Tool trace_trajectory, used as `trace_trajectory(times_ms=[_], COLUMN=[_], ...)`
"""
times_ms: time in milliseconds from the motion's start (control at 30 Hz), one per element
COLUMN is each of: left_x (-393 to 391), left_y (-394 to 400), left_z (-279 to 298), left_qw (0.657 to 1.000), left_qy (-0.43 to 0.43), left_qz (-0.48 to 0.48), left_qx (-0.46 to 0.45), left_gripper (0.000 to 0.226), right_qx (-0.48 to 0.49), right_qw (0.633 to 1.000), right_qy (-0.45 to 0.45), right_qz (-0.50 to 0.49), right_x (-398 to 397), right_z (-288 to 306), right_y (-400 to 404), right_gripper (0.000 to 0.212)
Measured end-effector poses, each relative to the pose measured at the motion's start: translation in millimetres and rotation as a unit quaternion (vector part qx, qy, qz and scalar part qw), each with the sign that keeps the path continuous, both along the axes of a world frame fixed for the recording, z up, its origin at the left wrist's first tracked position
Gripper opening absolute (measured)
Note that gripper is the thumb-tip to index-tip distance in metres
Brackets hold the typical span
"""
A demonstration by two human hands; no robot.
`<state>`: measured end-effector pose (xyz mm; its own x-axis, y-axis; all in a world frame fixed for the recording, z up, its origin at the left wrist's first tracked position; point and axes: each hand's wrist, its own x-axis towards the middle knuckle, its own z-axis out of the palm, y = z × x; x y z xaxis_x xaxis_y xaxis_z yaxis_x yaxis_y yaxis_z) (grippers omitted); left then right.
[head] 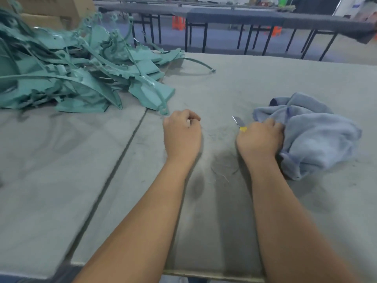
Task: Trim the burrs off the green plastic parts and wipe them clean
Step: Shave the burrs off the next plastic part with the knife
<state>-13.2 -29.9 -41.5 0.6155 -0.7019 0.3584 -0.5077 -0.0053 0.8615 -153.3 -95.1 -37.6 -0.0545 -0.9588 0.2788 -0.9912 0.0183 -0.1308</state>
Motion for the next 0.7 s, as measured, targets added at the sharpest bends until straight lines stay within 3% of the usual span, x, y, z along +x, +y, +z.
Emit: trace_trajectory(times_ms=[67,167,233,300,433,533,633,700], left_x=[13.1,45.3,65.4,74.5,73.2,69.4,57.5,44.7], left_y=[-10.0,-30.3,-41.4,-46.8,-45.7,-35.8,-24.1,-14.8], left_z=[3.0,4.7,1.9,-4.1,-7.9,-1.9,5.5,11.5], left_qw=[0.996,0.965,0.934,0.91,0.947,0.965,0.989,0.998], left_qy=[-0.076,-0.203,-0.231,-0.246,-0.245,-0.208,-0.108,-0.03], left_qz=[0.034,0.042,0.012,0.001,0.062,0.078,0.056,-0.012], left_qx=[0.023,0.16,0.274,0.333,0.2,0.138,0.087,0.057], left_gripper=[0.023,0.031,0.04,0.04,0.032,0.033,0.045,0.047], right_qx=[-0.003,0.003,0.003,-0.01,-0.078,-0.102,-0.09,-0.05], right_qw=[0.999,0.999,0.999,0.998,0.994,0.987,0.961,0.907], right_qy=[0.037,0.029,0.025,0.036,0.012,-0.046,-0.23,-0.4], right_qz=[0.023,0.037,0.042,0.046,0.077,0.116,0.123,0.122], right_x=[3.5,3.6,2.5,3.1,2.2,3.8,8.6,13.9], right_z=[0.2,0.6,2.2,2.8,4.0,4.0,1.0,0.1], right_y=[0.0,-1.3,-2.1,-3.4,-6.2,-6.2,-2.9,-1.2], right_gripper=[0.032,0.025,0.02,0.024,0.029,0.019,0.01,0.012])
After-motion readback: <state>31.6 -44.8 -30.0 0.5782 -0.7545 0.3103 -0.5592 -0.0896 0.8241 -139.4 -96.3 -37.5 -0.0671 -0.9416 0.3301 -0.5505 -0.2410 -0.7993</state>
